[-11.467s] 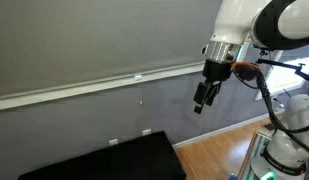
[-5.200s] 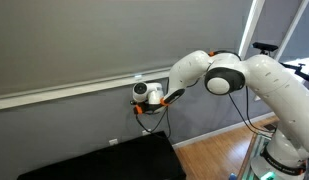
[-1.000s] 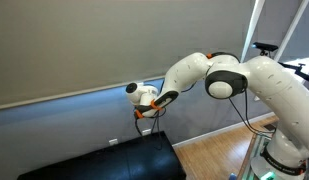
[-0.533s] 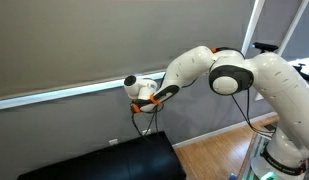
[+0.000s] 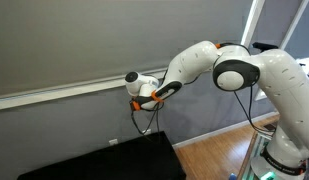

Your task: Uncover the window blind

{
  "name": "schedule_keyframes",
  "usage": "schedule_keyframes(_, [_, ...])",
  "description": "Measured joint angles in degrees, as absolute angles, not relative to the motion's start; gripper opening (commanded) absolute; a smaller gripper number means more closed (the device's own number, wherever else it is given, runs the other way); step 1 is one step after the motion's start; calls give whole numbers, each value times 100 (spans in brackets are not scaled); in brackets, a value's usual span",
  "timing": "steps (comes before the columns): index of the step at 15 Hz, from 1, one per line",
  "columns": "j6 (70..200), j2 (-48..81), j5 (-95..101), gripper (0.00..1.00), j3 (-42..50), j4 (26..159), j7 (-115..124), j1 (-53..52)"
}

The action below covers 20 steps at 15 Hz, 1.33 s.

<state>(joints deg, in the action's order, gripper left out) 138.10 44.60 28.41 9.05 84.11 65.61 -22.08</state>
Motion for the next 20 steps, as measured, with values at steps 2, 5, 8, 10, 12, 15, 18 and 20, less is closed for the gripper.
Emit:
schedule_keyframes(2, [13810, 4457, 2841, 4, 901, 8460, 6559, -2206])
schedule_keyframes(5, [13814, 4437, 2840, 4, 827, 8604, 6470, -2239])
schedule_keyframes(8, [13814, 4342, 2847, 4, 697, 8777, 6238, -2335])
schedule_keyframes(10, [13814, 4208, 2847, 4, 616, 8927, 6085, -2420])
schedule_keyframes(12, [13813, 4039, 2847, 4, 547, 9114, 5955, -2515])
schedule_keyframes(15, [13812, 3754, 2848, 4, 429, 9415, 5808, -2625])
schedule_keyframes(18, [13816, 3443, 2842, 4, 217, 9736, 5704, -2650])
schedule_keyframes(20, [13829, 3217, 2838, 4, 58, 9949, 5613, -2649])
